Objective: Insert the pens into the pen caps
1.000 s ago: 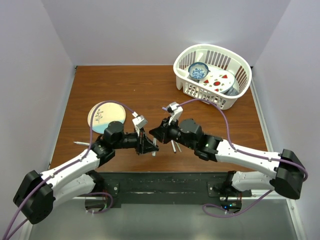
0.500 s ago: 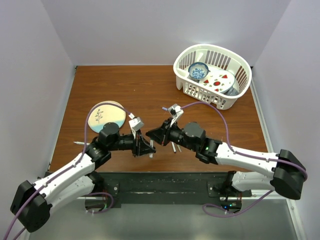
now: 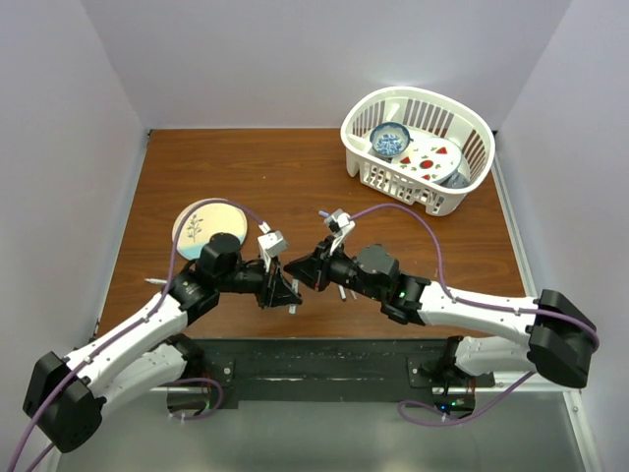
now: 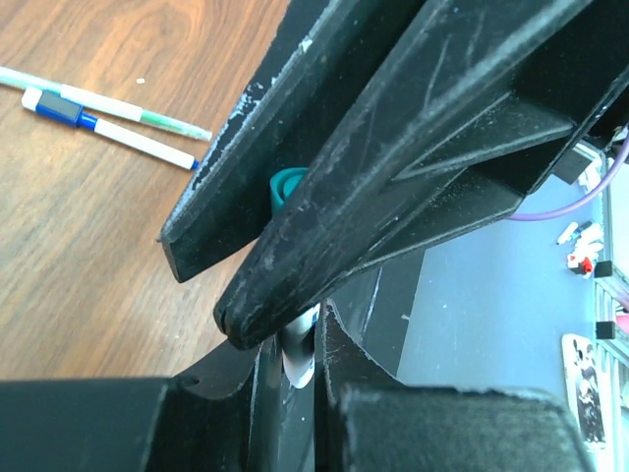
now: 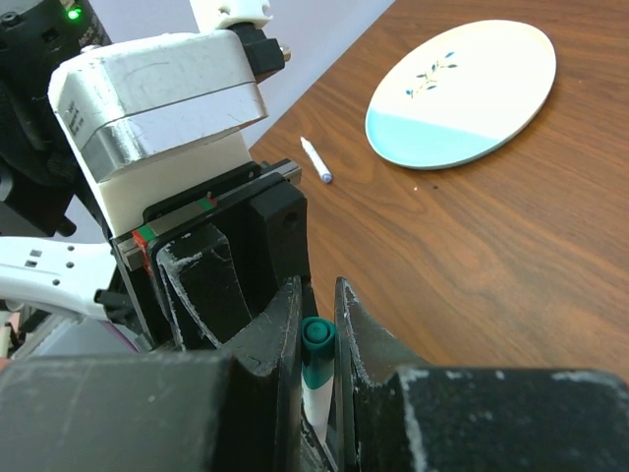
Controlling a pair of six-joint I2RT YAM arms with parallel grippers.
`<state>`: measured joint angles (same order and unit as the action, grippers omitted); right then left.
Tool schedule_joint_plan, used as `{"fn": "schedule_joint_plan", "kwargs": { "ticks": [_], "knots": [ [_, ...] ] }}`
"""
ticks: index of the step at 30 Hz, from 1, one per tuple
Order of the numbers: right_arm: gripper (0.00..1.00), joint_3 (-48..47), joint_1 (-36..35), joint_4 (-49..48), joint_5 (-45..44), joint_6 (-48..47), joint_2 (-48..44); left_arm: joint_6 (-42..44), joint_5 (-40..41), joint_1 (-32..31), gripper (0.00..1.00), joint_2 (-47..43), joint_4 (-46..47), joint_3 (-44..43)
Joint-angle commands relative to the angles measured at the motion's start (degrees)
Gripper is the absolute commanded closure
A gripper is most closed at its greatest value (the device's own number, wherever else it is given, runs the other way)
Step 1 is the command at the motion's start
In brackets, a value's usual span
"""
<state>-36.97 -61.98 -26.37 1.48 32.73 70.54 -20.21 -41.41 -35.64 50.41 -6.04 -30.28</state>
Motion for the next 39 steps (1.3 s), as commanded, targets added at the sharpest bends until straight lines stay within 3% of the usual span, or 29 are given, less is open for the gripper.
{"fn": "schedule_joint_plan", "kwargs": {
  "ticks": [1, 4, 10, 18, 22, 28, 30, 35, 36, 38, 39],
  "knots": [
    [1.00, 8.66, -7.98, 19.62, 19.09, 1.89, 6.10, 1.93, 6.95, 4.79, 1.00, -1.28, 26.61, -12.17],
    [1.00, 10.07, -9.47, 14.78, 20.40, 4.26, 7.06, -0.18, 5.72, 5.49, 1.00, -1.28, 29.68, -11.29],
    [1.00, 11.31, -11.41, 7.65, 21.21, 10.33, 7.94, 1.83, 8.45, 5.75, 1.00, -1.73, 26.27, -12.69],
    [1.00, 6.65, -13.87, 22.14, 9.27, 6.12, 5.93, 3.16, 7.49, 6.11, 1.00, -1.90, 22.39, -15.42],
    [1.00, -0.01, -13.70, 30.74, 1.18, 5.32, 2.24, 2.54, 5.99, 6.11, 1.00, -1.03, 17.58, -15.42],
    [0.99, -5.55, -4.22, 31.64, -3.74, 7.61, -5.23, 0.79, 1.34, 6.11, 1.00, -3.99, 16.85, -11.65],
    [0.94, -6.88, -2.63, 29.63, -7.26, 6.83, -7.08, 0.17, -1.20, 6.11, 1.00, -4.79, 17.20, -10.59],
    [0.64, -12.32, -1.75, 22.87, -16.66, 4.02, -10.86, -0.36, -5.00, 6.11, 1.00, -4.53, 16.50, -9.36],
    [0.49, -13.38, -1.75, 22.25, -17.20, 3.22, -10.95, -0.27, -5.78, 6.11, 1.00, -4.97, 16.24, -8.92],
    [0.39, -17.16, -1.57, 22.24, -17.82, 1.12, -10.43, -0.36, -5.79, 6.11, 1.00, -5.76, 16.15, -8.39],
    [0.22, -19.26, -1.57, 22.50, -17.91, 0.59, -10.51, -0.27, -5.62, 6.11, 1.00, -6.37, 15.54, -8.13]
  ]
}}
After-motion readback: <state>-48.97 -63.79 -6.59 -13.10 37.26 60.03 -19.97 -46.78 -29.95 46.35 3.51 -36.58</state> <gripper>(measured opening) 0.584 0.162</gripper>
